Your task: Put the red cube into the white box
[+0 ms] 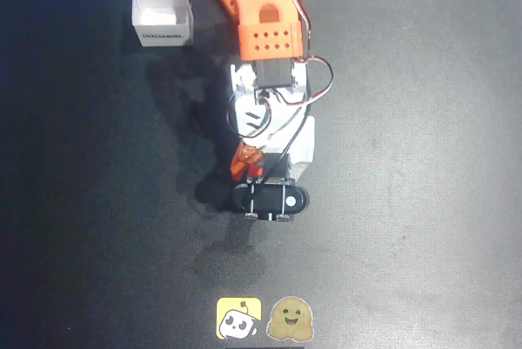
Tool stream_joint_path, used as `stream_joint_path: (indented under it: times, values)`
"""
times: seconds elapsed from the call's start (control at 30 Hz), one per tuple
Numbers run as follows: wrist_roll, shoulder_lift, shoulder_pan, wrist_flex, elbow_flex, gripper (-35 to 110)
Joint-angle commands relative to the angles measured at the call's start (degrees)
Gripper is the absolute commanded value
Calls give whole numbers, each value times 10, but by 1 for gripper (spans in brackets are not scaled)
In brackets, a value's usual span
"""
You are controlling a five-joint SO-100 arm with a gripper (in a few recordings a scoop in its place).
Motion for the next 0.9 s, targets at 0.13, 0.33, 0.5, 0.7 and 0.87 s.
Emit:
stream_joint_path:
  times: [0.13, 0.33, 0.5, 0.7, 0.87]
  values:
    - [4, -11, 11, -13, -11, 21]
    - [1, -11, 24, -23, -1, 0]
    - [0, -7, 32, -33, 11, 0]
    - [-11, 21, 40, 5, 9, 0]
    - [-4, 82, 48, 159, -54, 0]
